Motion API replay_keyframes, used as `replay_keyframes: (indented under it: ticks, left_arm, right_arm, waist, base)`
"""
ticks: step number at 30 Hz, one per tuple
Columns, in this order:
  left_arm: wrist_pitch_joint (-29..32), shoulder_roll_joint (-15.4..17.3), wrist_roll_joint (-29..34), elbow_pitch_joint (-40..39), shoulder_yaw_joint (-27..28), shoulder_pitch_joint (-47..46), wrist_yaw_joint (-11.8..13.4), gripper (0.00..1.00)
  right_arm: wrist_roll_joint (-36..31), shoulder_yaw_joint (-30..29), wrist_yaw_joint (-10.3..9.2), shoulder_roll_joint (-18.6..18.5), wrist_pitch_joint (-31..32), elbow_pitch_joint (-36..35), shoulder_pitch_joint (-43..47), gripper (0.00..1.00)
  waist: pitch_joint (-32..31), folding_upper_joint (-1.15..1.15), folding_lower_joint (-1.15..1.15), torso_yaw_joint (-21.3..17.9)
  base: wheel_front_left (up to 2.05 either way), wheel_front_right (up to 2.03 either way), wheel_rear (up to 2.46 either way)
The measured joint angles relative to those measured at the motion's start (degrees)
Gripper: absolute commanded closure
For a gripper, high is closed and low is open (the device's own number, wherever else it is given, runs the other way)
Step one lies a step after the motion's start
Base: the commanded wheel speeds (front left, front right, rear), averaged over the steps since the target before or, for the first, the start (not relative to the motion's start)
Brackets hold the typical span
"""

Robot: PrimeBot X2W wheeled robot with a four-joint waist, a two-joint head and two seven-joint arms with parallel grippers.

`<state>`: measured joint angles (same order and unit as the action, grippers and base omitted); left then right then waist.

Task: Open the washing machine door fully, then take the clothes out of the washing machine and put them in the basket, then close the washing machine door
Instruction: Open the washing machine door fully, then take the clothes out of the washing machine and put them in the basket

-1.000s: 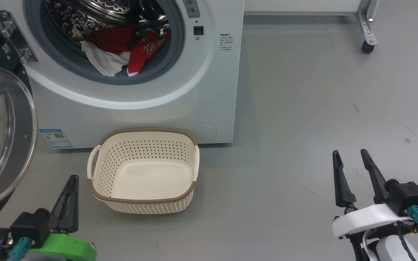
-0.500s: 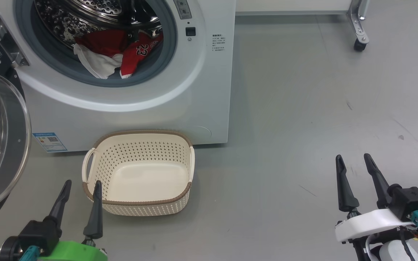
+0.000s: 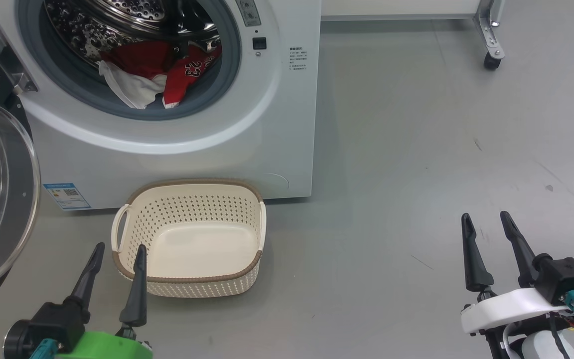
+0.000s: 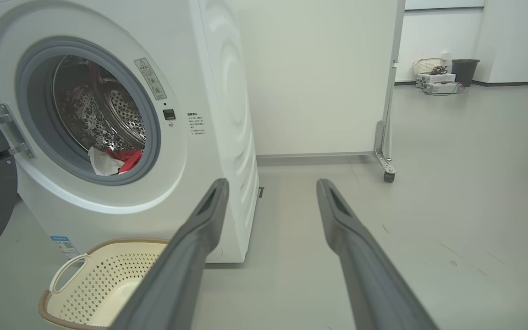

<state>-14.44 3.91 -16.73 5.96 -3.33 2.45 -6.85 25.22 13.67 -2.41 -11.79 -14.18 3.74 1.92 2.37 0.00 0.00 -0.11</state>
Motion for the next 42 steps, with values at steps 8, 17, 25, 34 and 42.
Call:
replay_keyframes:
  ticks: [8,17,25,34,42]
  left_arm:
    - [0.00,-0.07,0.00,-0.33,0.00,0.51,-0.01,0.00]
    - [0.00,-0.25,0.09,-0.45,0.05,1.17,-0.02,0.00]
    - [0.00,-0.54,0.09,-0.80,0.10,1.36,-0.02,0.00]
    - [0.00,-0.67,-0.43,-0.93,0.14,1.40,-0.04,0.00]
    - [0.00,-0.90,-4.90,-0.76,-0.47,1.70,-0.09,0.00]
  right_arm:
    - [-0.15,-0.01,0.13,0.03,0.00,0.04,0.28,0.00]
    - [-1.45,0.23,0.34,0.04,-0.01,0.48,0.62,0.00]
    - [-1.60,0.22,0.33,0.10,-0.01,0.49,0.63,0.00]
    - [-1.65,0.12,0.33,0.27,-0.01,0.48,0.65,0.00]
    - [-2.19,-0.01,0.34,0.49,-0.01,0.46,0.65,0.00]
  waist:
    - [-0.14,0.00,0.00,0.13]
    - [-0.47,0.00,0.00,0.24]
    - [-0.59,0.00,0.00,0.16]
    - [0.03,0.00,0.00,0.17]
    - [0.45,0.00,0.00,0.24]
  base:
    - [0.00,0.00,0.00]
    - [0.00,0.00,0.00]
    - [0.00,0.00,0.00]
    - [0.00,0.00,0.00]
    - [0.09,-0.09,0.00]
